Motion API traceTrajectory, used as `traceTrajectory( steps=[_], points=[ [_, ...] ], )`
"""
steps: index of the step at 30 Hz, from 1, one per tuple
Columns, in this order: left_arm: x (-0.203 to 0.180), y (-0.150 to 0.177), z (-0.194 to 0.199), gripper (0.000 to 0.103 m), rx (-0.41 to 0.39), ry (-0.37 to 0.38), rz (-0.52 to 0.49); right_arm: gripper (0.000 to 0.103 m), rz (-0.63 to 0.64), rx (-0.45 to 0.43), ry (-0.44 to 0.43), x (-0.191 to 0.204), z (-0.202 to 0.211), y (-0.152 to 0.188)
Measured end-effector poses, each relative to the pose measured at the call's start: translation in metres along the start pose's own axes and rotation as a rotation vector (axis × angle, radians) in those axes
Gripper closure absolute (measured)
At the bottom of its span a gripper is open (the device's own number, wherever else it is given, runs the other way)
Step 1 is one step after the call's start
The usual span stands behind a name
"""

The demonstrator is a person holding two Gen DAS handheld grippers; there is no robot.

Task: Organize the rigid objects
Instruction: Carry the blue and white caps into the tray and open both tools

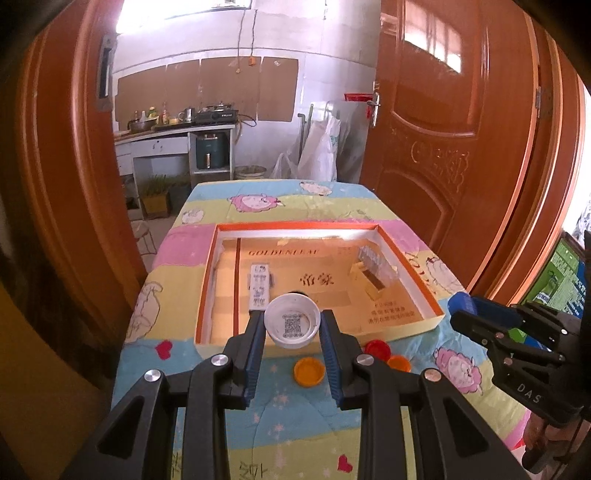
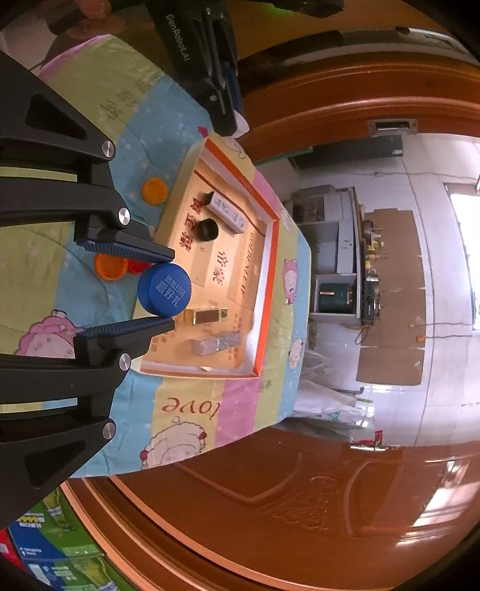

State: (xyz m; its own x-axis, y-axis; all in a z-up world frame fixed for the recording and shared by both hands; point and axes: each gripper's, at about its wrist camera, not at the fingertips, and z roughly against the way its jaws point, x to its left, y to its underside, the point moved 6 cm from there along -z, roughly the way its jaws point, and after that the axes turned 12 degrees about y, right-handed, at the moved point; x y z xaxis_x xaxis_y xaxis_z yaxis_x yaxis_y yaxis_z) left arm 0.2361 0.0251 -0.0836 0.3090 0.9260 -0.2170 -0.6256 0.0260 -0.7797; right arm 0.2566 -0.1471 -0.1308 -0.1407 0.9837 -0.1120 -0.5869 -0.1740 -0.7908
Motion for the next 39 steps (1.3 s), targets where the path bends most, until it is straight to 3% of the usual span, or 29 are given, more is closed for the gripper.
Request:
traceTrajectory(
  steps=[26,39],
  points=[
    [0.0,-0.06,-0.069,0.072,0.074,0.031,-0.009,0.073,0.077,-0.002,-0.121,-0.018,-0.072,-0.071],
    [0.006,-0.076,-0.133,0.072,0.171,0.046,0.025,0.073,0.069,0.103,-0.179,-0.026,-0.145,-0.119]
  ],
)
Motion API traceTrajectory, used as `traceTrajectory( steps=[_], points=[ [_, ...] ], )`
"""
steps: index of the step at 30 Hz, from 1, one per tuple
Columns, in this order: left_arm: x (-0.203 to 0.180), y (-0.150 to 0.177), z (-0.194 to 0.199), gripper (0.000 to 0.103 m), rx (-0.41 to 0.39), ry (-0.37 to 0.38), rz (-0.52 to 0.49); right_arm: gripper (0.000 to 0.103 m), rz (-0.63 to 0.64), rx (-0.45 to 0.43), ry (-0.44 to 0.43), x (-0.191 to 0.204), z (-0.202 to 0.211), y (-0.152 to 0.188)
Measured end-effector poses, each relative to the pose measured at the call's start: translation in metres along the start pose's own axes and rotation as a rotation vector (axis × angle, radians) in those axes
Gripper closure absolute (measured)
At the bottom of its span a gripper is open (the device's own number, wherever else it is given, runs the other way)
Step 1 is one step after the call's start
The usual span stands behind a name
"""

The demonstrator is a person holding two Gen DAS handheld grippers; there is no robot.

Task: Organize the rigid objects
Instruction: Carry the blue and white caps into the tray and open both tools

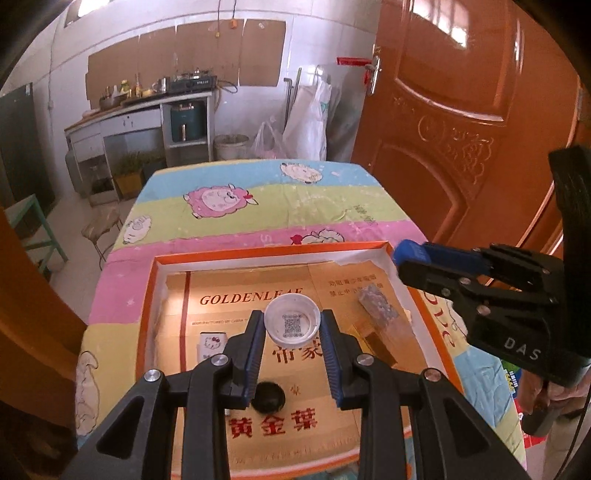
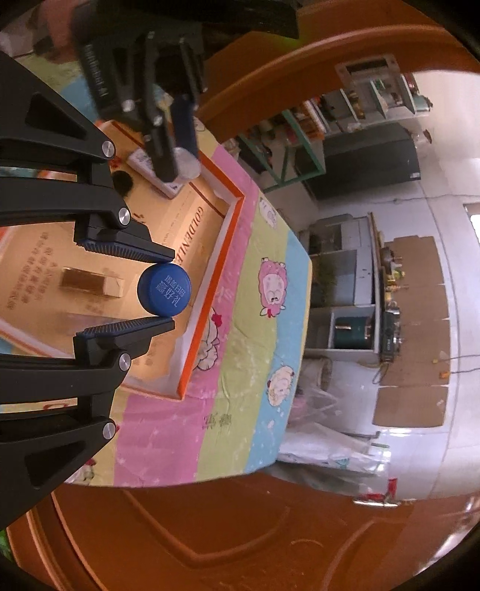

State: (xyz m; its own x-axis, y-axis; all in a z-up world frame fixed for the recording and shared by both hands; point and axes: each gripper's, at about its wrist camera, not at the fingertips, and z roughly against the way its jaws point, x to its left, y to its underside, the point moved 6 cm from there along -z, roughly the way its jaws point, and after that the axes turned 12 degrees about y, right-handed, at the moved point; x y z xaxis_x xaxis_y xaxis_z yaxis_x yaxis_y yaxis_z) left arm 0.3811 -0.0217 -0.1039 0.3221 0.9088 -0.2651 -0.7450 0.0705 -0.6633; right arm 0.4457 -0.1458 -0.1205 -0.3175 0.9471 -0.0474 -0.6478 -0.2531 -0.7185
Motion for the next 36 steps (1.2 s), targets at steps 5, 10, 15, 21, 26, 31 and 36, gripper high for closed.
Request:
traceTrajectory(
  steps=[5,10,15,21,26,31,36],
  points=[
    [0.007,-0.001,-0.022,0.072,0.041,-0.024,-0.001,0.073,-0.001,0.065,0.012,0.002,-0.034,-0.011],
    [0.012,0.004,-0.04,0.072,0.071,-0.036,0.005,0.073,-0.043,0.135,-0.001,0.002,-0.068,-0.013],
    [0.016,0.01,-0.053,0.072,0.096,-0.044,0.004,0.073,-0.044,0.184,0.014,0.005,-0.092,-0.012],
    [0.02,0.011,-0.061,0.072,0.11,-0.066,-0.014,0.073,-0.045,0.215,0.021,0.006,-0.11,-0.009],
    [0.024,0.014,-0.073,0.072,0.141,-0.072,-0.016,0.073,-0.038,0.228,0.026,0.008,-0.118,-0.006],
    [0.027,0.019,-0.083,0.072,0.161,-0.062,-0.005,0.073,-0.038,0.236,0.039,0.009,-0.123,-0.004],
    [0.027,0.021,-0.089,0.072,0.158,-0.057,-0.018,0.073,-0.029,0.241,0.049,0.009,-0.128,-0.003]
  ],
)
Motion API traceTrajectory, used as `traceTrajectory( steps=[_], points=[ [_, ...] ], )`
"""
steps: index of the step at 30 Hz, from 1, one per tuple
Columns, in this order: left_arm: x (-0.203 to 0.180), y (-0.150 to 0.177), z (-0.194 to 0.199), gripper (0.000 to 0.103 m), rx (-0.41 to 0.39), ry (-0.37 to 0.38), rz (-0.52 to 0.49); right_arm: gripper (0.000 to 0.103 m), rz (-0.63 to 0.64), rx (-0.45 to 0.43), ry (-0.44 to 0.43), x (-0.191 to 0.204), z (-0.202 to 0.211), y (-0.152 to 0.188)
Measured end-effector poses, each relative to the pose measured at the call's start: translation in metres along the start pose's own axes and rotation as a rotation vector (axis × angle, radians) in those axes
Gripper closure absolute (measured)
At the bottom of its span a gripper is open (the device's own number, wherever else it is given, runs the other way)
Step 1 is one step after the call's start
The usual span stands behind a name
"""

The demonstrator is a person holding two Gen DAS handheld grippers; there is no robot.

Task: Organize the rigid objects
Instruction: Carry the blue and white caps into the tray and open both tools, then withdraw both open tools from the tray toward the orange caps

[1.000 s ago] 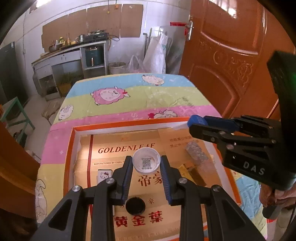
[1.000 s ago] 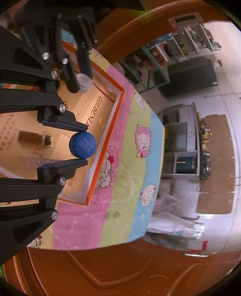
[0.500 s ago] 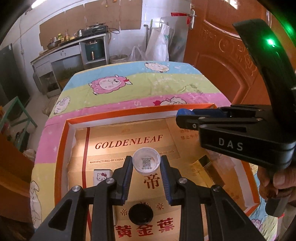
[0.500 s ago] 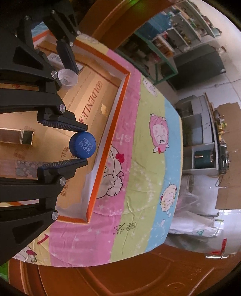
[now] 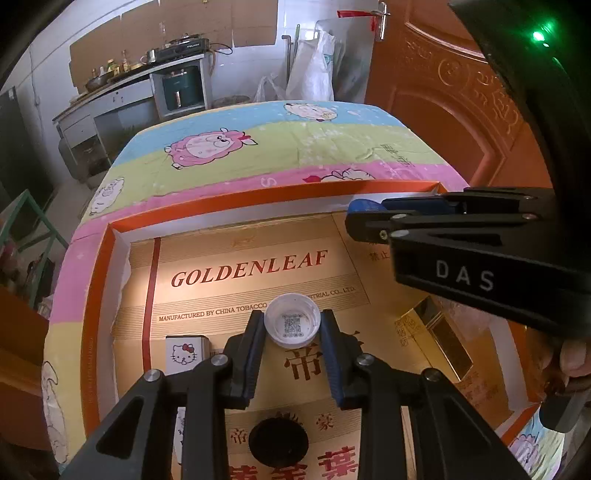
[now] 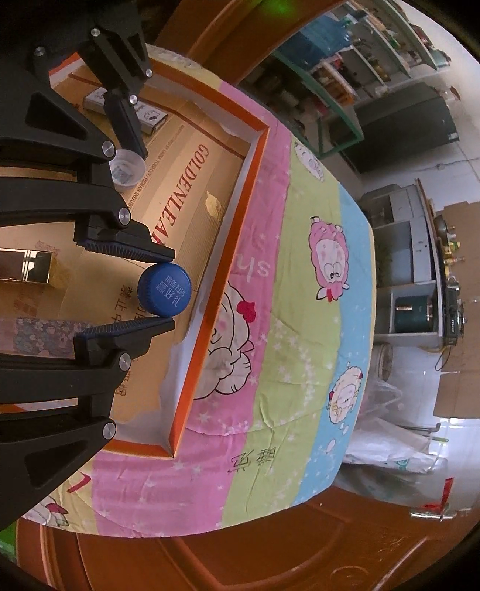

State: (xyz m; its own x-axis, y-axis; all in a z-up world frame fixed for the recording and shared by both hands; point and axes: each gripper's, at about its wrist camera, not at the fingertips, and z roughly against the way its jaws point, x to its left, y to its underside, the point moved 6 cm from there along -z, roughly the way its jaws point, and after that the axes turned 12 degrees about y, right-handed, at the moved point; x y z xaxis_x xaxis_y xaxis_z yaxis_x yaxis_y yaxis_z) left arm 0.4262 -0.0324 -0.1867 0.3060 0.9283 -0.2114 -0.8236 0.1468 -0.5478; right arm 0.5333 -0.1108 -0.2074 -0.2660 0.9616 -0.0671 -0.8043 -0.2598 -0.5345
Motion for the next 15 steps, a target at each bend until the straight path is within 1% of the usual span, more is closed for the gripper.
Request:
traceTrajectory(
  steps=[2,4,6,7,8,10,11,15],
  points=[
    [0.0,0.001,-0.001,0.072,-0.001,0.008,-0.002,0.072,0.006,0.006,0.006,0.002,-0.003,0.001],
    [0.0,0.002,-0.001,0.069,0.003,0.018,-0.004,0.072,0.014,0.013,0.017,0.003,-0.006,0.003],
    [-0.001,0.002,-0.002,0.062,0.002,0.035,-0.002,0.072,0.011,0.018,0.021,0.002,-0.008,0.004],
    [-0.002,0.002,-0.001,0.061,-0.001,0.038,-0.003,0.071,0.009,0.02,0.015,0.003,-0.009,0.005],
    [-0.004,0.003,-0.001,0.057,-0.003,0.04,-0.006,0.07,0.008,0.021,0.01,0.003,-0.009,0.006],
    [-0.006,0.003,0.0,0.055,-0.007,0.046,-0.013,0.059,0.011,0.014,0.009,0.004,-0.007,0.006],
    [-0.007,0.004,0.001,0.055,-0.011,0.046,-0.014,0.057,0.014,0.004,0.011,0.004,-0.005,0.006],
    [-0.011,0.004,0.012,0.054,-0.048,0.043,-0.025,0.056,-0.003,-0.034,0.017,0.0,0.007,0.003]
  ],
)
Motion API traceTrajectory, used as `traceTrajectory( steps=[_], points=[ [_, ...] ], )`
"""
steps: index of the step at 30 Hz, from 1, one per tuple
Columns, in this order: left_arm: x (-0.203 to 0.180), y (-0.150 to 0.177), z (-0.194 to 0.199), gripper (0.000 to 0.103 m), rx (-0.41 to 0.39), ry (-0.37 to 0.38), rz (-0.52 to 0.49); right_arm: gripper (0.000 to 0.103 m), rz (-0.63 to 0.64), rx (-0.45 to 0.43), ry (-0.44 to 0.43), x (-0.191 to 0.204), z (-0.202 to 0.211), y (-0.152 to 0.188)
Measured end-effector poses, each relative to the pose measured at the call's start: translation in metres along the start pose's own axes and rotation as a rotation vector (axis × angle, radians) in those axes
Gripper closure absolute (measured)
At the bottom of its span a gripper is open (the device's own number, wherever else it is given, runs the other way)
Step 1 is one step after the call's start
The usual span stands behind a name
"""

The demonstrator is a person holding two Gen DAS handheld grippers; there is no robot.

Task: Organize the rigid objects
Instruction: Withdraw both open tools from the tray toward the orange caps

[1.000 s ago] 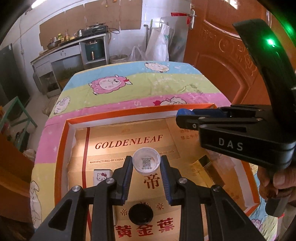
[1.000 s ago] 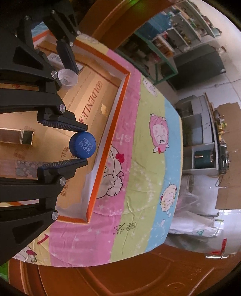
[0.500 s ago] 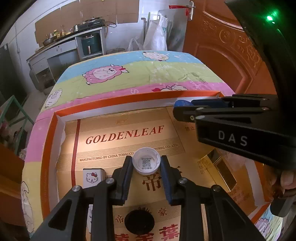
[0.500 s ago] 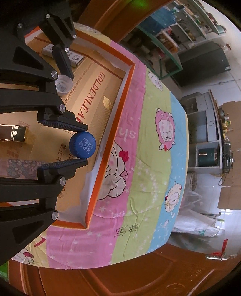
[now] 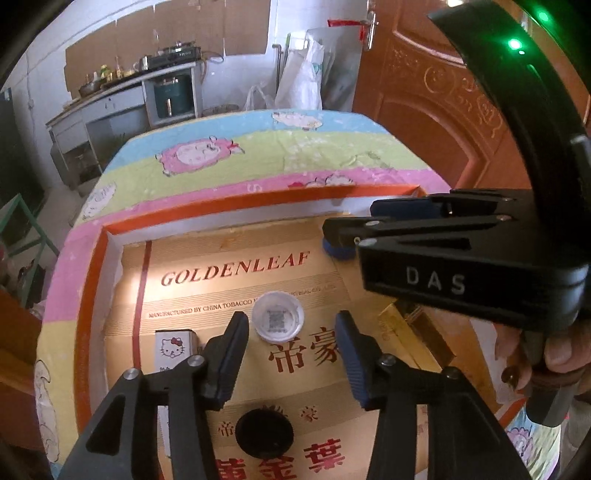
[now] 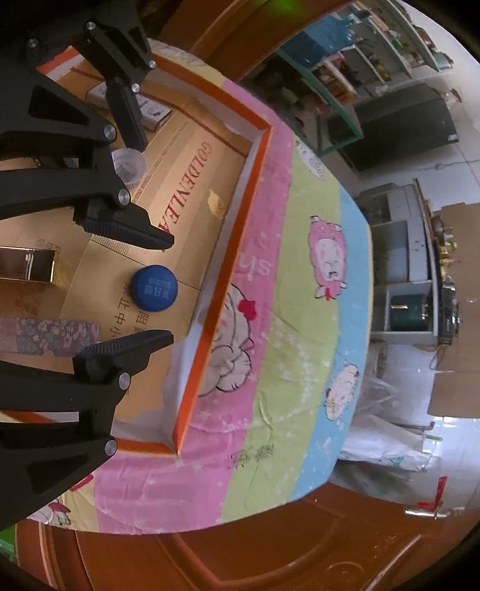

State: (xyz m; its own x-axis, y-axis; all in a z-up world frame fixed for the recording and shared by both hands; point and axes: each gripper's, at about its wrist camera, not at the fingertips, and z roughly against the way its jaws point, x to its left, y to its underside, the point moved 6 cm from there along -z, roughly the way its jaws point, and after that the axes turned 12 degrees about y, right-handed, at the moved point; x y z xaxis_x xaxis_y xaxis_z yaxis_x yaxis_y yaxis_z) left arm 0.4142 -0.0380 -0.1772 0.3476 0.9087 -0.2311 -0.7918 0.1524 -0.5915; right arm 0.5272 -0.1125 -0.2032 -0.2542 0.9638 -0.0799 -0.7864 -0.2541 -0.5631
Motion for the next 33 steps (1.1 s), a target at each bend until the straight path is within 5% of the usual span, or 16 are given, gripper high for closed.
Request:
traceTrajectory(
  steps=[9,33],
  points=[
    [-0.019,0.003,0.044,0.054,-0.106,-0.059,-0.086,0.056,-0.046,-0.046,-0.028,-0.009,0.034,0.007],
    [-0.035,0.06,0.147,0.053,-0.218,-0.02,-0.007,0.056,-0.108,-0.183,0.016,0.003,0.157,0.082]
  ],
)
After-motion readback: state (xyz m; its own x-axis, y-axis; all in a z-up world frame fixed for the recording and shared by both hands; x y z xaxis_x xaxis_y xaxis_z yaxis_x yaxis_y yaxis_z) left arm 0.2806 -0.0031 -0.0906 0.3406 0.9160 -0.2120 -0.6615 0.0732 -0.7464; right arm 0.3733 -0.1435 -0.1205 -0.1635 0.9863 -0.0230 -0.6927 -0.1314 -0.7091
